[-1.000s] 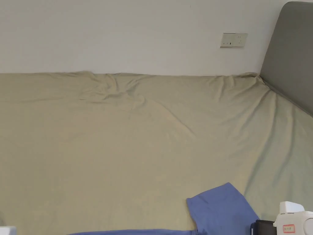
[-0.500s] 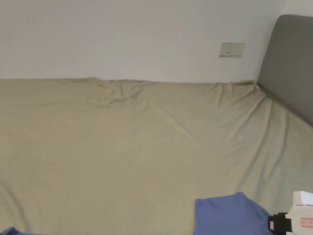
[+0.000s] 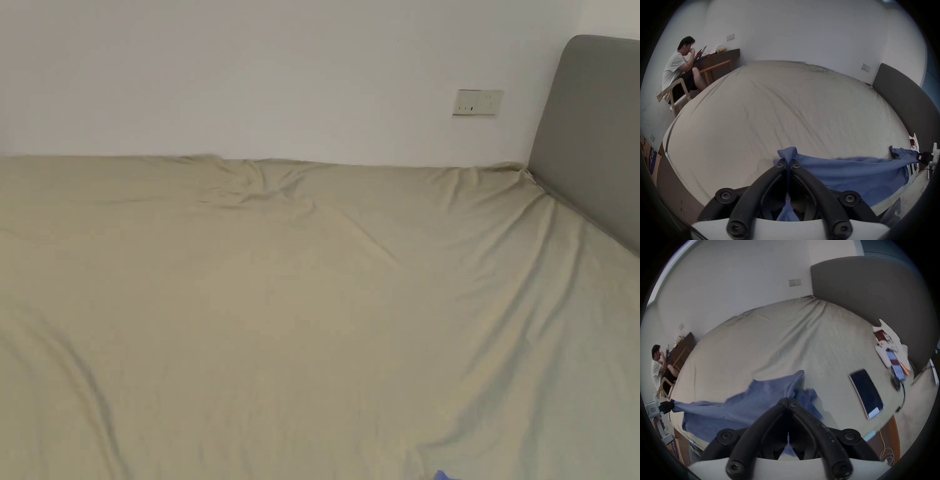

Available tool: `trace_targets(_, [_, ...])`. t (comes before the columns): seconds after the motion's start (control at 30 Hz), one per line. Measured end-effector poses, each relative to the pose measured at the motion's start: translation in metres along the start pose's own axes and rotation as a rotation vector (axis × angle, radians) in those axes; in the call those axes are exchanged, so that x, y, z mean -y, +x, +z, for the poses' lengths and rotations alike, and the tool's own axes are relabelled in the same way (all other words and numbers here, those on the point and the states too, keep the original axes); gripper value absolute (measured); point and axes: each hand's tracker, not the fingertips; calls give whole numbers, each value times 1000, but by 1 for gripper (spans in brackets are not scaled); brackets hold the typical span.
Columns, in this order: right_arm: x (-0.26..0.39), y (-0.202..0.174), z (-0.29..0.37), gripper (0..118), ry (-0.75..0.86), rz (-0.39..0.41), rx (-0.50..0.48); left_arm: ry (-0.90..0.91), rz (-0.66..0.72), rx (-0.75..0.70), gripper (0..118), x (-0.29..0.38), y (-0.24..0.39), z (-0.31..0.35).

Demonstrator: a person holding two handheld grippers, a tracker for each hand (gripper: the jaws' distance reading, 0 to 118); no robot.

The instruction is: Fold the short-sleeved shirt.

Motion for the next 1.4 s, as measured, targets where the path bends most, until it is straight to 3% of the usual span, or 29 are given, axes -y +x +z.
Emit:
trace_targets(0.2, [49,13,-12,2,-99,-110,61,-133,47,-28,2,44,1,-10])
trace_targets(0.3, [58,10,-22,3,-128,-62,93,-162,46,-36,2,56,-3,-18])
trace_targets(0.37, [60,6,-31,15,-154,-5,110,-183,56,-29,4,61,-6,-25])
trace_targets(0.4, [61,4,-37,32,-160,22,121,-205,72,-25,11,62,-7,-30])
trace_targets(0.47, [64,0,-43,47,-167,91,201,-206,111,-18,22,64,-9,-33])
trace_targets(0.5, [65,-1,-43,49,-154,109,219,-164,143,-14,50,62,-11,-29])
trace_targets(0.53, [68,0,-38,49,-137,95,206,-150,167,-10,70,58,-13,-24])
trace_targets(0.57, [66,3,-32,49,-129,77,192,-168,175,-13,78,53,-15,-21])
trace_targets(0.67, [50,10,1,50,-164,-68,55,-132,217,60,76,40,-22,4])
trace_targets(0.73, [42,1,34,49,-52,-30,-35,-66,220,78,73,31,-26,22])
trace_targets(0.77, [38,-4,44,47,23,-4,-69,-36,209,73,64,28,-26,29])
trace_targets(0.83, [27,-15,55,11,82,13,-109,24,192,67,8,22,-26,37])
trace_targets(0.87, [26,-20,58,2,123,6,-111,28,193,42,0,21,-27,37])
trace_targets(1.0, [25,-46,41,1,113,51,-243,25,212,107,0,23,-34,27])
trace_targets(1.13, [42,-79,24,1,88,146,-163,-29,153,48,0,27,-32,9])
trace_targets(1.3, [47,-84,11,1,32,120,-202,-54,151,101,0,18,-41,-6])
trace_targets(1.33, [45,-82,9,1,24,117,-202,-73,181,154,6,16,-47,-12])
trace_targets(1.37, [45,-81,10,1,22,116,-197,-98,212,202,20,15,-54,-17])
trace_targets(1.4, [44,-81,10,1,21,112,-191,-144,241,248,60,13,-63,-27])
